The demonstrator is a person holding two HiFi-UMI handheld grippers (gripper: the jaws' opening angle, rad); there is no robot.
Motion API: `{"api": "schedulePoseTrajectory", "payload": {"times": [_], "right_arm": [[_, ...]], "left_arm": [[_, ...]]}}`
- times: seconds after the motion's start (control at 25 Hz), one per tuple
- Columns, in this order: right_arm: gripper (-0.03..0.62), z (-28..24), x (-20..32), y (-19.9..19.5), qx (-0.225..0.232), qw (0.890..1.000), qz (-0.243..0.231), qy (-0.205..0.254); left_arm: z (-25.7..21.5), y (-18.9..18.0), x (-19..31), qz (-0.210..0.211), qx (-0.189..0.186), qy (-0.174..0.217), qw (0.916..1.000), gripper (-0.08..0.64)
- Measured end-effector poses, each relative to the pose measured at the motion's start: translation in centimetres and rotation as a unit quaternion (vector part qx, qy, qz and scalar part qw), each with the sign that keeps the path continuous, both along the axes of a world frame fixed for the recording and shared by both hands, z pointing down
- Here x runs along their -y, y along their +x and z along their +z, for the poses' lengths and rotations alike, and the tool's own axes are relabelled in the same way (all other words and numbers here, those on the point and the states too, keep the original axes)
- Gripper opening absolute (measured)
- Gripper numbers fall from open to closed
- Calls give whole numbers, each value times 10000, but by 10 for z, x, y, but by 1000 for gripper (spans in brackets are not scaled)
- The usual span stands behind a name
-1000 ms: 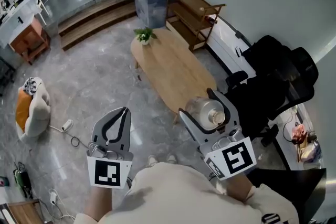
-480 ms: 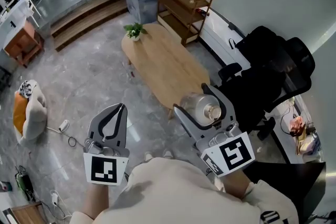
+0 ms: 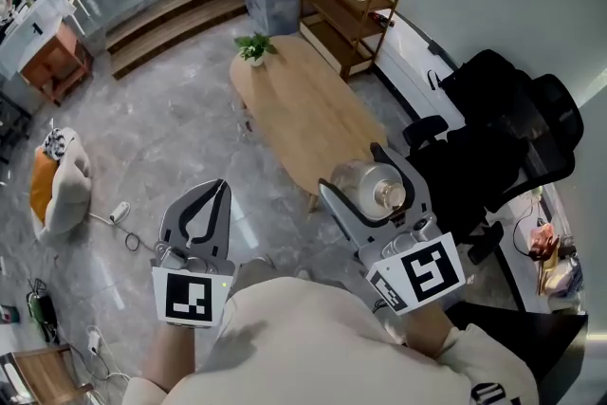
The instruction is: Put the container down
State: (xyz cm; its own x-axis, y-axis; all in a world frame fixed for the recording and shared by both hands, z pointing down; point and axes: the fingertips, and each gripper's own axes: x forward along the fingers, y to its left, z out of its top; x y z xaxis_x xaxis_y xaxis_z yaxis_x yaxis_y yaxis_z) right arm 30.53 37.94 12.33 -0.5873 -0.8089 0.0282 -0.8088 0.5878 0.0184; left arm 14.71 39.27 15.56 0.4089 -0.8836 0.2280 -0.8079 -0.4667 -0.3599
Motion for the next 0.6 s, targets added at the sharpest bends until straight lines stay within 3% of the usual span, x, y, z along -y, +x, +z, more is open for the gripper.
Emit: {"api": "schedulePoseTrajectory", "payload": {"times": [0.6], "right_arm": [[334, 39, 43, -13, -30, 9997, -176, -192]], "left_arm": [[37, -19, 34, -250, -13, -21, 9997, 9]]}}
